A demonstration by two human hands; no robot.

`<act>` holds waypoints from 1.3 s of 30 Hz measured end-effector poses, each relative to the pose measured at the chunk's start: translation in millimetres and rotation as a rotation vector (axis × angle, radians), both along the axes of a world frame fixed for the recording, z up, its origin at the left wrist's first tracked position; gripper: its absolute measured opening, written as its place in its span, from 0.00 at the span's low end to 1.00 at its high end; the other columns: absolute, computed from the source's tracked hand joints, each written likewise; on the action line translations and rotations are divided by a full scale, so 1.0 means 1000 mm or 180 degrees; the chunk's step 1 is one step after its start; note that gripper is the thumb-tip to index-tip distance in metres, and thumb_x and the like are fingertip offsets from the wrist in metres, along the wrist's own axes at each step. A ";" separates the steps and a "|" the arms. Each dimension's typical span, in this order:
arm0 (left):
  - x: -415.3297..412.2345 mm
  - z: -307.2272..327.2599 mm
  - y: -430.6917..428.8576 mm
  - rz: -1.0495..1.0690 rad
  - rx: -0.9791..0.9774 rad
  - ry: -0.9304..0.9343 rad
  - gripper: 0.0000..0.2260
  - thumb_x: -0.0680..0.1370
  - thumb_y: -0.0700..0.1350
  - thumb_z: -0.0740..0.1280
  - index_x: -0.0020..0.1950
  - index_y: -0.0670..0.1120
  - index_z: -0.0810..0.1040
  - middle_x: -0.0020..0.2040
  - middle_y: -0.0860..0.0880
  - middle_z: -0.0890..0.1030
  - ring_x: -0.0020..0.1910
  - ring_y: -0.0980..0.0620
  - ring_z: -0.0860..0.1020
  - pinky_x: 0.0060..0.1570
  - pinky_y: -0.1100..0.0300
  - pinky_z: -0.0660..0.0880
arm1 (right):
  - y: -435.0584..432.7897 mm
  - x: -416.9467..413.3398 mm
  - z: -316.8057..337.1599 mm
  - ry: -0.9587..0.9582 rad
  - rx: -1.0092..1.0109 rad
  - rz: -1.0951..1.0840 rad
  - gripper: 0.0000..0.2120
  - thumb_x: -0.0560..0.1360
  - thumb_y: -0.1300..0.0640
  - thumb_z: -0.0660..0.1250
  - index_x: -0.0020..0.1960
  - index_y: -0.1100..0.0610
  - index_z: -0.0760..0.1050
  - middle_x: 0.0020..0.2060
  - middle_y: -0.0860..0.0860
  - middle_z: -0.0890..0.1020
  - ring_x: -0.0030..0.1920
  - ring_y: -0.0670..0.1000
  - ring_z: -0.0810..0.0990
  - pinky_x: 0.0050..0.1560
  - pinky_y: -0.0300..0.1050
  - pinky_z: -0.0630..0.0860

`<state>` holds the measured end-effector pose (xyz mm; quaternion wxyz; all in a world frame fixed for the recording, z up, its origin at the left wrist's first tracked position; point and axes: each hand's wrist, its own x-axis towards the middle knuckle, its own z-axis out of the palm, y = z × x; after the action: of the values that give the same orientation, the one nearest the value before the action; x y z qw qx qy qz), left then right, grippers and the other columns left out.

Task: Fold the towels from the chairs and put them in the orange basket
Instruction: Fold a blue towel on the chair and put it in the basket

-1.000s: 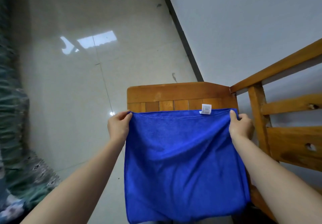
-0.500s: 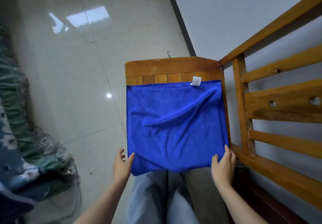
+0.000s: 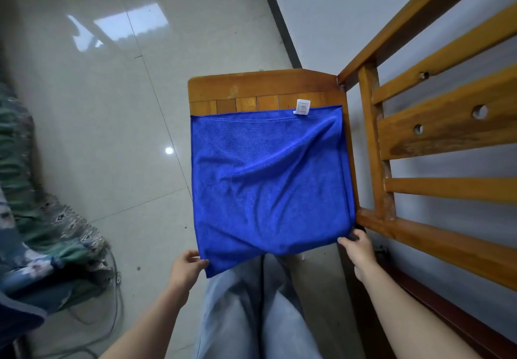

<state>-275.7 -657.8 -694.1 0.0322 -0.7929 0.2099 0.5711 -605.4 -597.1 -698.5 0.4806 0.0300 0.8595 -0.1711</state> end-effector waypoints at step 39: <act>0.008 0.243 -0.197 0.1623 -0.1869 0.0375 0.10 0.72 0.34 0.70 0.33 0.38 0.71 0.29 0.43 0.72 0.14 0.58 0.71 0.19 0.72 0.71 | -0.166 0.001 0.270 0.0465 -0.1720 -0.0407 0.06 0.74 0.56 0.68 0.43 0.59 0.74 0.33 0.52 0.77 0.31 0.46 0.75 0.33 0.37 0.73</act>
<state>-267.7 -855.0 -451.2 -0.3510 -0.7609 0.1622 0.5210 -604.4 -763.0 -428.4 0.3963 -0.0573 0.8115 -0.4256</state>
